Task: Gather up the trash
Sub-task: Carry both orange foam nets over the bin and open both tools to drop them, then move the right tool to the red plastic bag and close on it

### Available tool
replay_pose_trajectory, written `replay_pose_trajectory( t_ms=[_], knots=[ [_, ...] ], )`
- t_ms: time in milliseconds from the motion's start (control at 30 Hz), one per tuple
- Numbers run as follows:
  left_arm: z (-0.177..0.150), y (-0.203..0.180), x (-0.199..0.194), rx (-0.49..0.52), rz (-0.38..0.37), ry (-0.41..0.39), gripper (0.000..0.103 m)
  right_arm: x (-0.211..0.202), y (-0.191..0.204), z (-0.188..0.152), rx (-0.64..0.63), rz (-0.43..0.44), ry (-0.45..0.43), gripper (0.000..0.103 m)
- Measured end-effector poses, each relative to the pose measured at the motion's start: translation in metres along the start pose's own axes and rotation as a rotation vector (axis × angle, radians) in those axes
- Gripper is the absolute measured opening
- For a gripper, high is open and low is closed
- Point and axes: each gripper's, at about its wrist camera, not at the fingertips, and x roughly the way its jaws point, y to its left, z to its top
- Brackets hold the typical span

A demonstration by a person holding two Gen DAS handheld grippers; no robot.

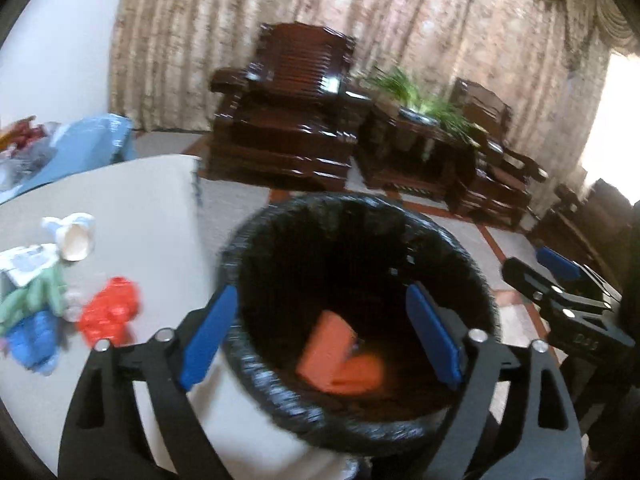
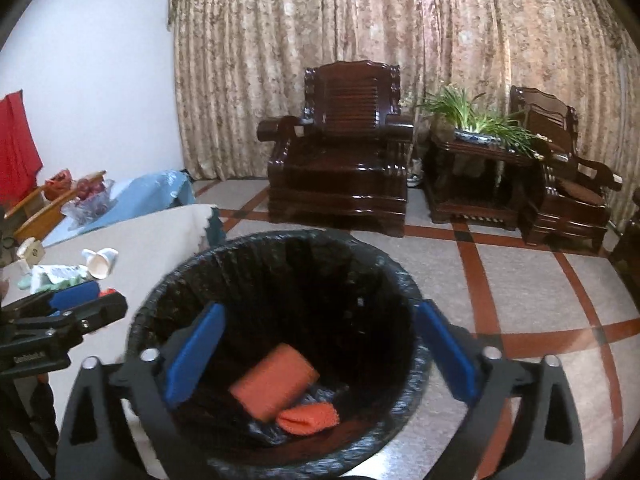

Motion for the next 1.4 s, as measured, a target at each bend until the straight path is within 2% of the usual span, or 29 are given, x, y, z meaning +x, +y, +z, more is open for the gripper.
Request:
replay_pose_trajectory(
  t_ms=[167, 333, 500, 600, 767, 967, 1167, 1400],
  knots=[
    [-0.002, 0.036, -0.042, -0.016, 0.142, -0.068, 0.092, 0.0, 0.033, 0.005, 0.01, 0.087, -0.005, 0.097],
    [-0.003, 0.081, -0.086, -0.051, 0.278, -0.118, 0.092, 0.005, 0.087, 0.009, -0.045, 0.191, -0.016, 0.097],
    [-0.01, 0.12, -0.12, -0.081, 0.401, -0.145, 0.092, 0.013, 0.147, 0.007, -0.115, 0.298, -0.013, 0.097],
    [-0.015, 0.141, -0.132, -0.102, 0.45, -0.146, 0.092, 0.021, 0.18, 0.004, -0.143, 0.353, -0.003, 0.097],
    [-0.025, 0.172, -0.145, -0.136, 0.511, -0.148, 0.092, 0.035, 0.226, -0.001, -0.196, 0.423, 0.011, 0.097],
    [-0.032, 0.202, -0.15, -0.177, 0.563, -0.151, 0.092, 0.064, 0.264, -0.01, -0.233, 0.45, 0.058, 0.097],
    [-0.041, 0.222, -0.147, -0.211, 0.589, -0.131, 0.092, 0.1, 0.285, -0.022, -0.26, 0.431, 0.129, 0.096],
    [-0.049, 0.233, -0.138, -0.225, 0.594, -0.106, 0.092, 0.135, 0.289, -0.038, -0.275, 0.41, 0.219, 0.096]
  ],
)
